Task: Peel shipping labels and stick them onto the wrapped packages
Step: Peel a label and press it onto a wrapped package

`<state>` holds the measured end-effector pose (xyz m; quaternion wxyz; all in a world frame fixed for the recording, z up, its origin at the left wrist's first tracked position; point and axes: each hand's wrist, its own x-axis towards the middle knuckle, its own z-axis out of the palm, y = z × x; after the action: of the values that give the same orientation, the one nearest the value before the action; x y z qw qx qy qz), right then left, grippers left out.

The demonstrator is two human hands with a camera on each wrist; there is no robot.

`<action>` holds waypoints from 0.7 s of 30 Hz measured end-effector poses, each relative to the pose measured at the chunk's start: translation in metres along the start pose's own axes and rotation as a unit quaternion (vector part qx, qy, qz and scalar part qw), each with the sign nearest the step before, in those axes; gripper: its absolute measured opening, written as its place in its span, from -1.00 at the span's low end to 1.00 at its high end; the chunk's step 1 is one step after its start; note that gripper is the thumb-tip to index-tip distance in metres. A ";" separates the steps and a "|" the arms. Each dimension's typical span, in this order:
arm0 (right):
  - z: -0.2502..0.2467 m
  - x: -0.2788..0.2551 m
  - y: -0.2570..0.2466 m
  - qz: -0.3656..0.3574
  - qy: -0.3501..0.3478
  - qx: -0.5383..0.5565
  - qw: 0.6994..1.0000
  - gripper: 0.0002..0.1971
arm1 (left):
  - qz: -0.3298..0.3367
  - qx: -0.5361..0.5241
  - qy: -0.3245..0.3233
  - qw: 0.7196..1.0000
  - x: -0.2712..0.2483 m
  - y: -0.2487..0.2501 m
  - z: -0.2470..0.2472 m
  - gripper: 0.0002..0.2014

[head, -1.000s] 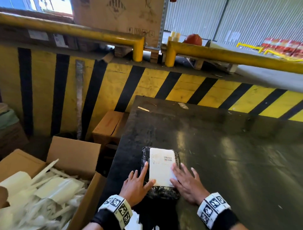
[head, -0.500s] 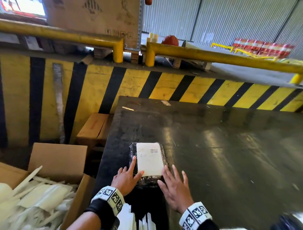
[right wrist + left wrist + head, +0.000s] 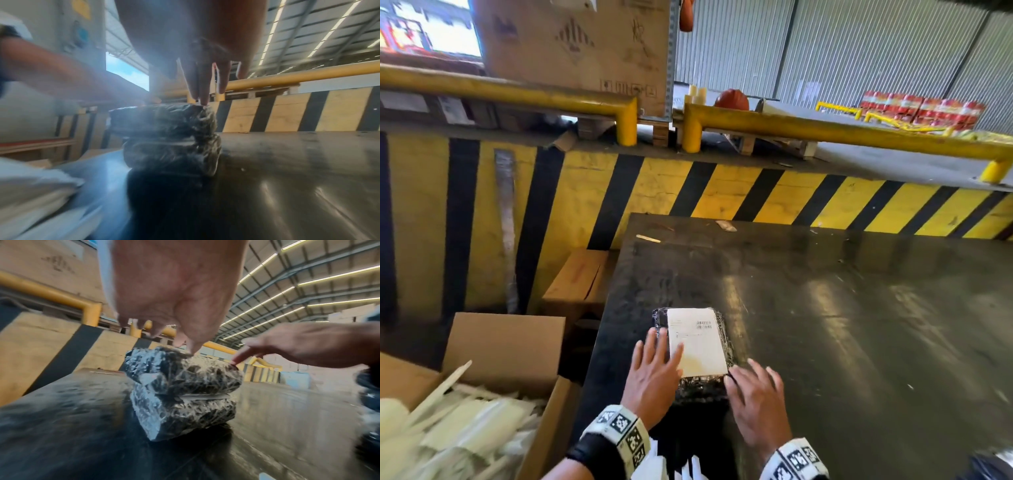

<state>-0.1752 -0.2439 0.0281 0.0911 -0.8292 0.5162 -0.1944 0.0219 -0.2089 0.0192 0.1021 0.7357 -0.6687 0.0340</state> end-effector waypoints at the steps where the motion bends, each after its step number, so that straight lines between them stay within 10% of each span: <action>1: 0.000 0.010 -0.001 -0.002 0.025 0.012 1.000 -0.57 | 0.047 0.015 0.016 0.999 -0.001 0.005 0.003 -0.35; 5: 0.015 0.051 -0.008 -0.019 -0.056 0.027 0.998 -0.33 | 0.158 0.033 -0.017 0.987 -0.010 0.020 0.007 -0.47; 17: 0.048 0.059 0.003 0.006 -0.109 0.046 0.993 -0.16 | 0.113 -0.025 0.045 0.992 -0.010 -0.013 -0.022 -0.68; 21: 0.044 0.057 0.002 0.009 -0.122 0.050 0.991 -0.18 | 0.112 -0.058 -0.089 0.988 0.037 0.021 -0.023 -0.52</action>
<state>-0.1361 -0.2978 0.0010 0.1962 -0.8365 0.4983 -0.1164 0.0066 -0.2420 0.0509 0.0800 0.6493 -0.7540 -0.0593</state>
